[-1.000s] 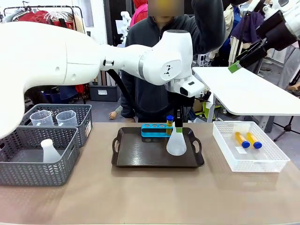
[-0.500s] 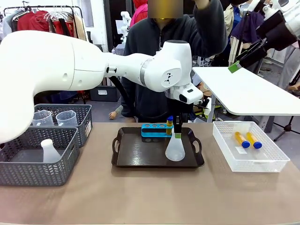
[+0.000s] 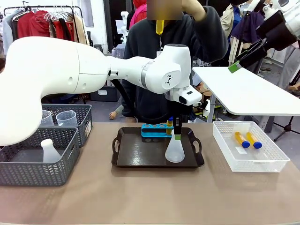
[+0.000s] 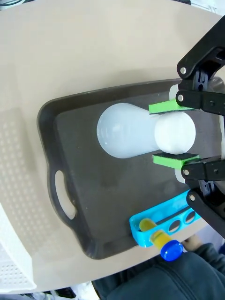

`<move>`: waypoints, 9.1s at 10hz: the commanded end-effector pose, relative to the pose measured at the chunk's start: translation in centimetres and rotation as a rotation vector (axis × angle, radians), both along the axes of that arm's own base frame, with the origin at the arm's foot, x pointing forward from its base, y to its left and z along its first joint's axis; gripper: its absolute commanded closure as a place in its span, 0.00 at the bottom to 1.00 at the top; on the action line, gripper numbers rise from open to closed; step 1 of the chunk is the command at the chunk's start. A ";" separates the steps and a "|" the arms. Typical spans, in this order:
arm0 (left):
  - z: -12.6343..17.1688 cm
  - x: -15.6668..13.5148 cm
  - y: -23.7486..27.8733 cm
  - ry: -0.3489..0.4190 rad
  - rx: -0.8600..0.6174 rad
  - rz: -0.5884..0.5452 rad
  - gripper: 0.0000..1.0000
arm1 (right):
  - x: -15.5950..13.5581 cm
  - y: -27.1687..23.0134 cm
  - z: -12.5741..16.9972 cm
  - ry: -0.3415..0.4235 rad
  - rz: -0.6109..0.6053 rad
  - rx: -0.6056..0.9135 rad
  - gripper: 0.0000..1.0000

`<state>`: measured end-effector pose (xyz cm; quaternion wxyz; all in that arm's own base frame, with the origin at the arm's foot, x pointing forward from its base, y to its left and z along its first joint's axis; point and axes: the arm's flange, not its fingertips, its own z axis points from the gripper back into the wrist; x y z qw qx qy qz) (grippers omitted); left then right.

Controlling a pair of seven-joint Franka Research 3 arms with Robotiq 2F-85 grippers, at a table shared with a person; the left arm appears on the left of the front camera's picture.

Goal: Prepare the laboratory tools.
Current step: Pick up one Small flask and place it on the Handle tray, then pick up one Large Measuring Cup and place it on the Handle tray.

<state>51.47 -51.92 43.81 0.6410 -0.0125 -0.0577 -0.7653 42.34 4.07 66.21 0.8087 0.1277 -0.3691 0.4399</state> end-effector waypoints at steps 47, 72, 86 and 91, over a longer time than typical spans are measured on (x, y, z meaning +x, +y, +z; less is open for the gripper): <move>4.7 10.9 47.1 0.104 0.034 1.718 0.00 | 0.0 -0.1 0.0 -0.002 0.003 0.005 0.00; 0.7 11.3 51.7 0.061 -0.074 1.669 1.00 | 0.0 -0.1 0.0 -0.002 0.003 0.005 0.00; 30.2 -1.8 48.4 -0.091 -0.054 1.227 1.00 | 0.0 -0.1 0.0 -0.002 0.003 0.005 0.00; 30.8 -2.3 47.7 -0.085 -0.079 1.241 1.00 | 0.0 -0.1 0.0 -0.002 0.003 0.005 0.00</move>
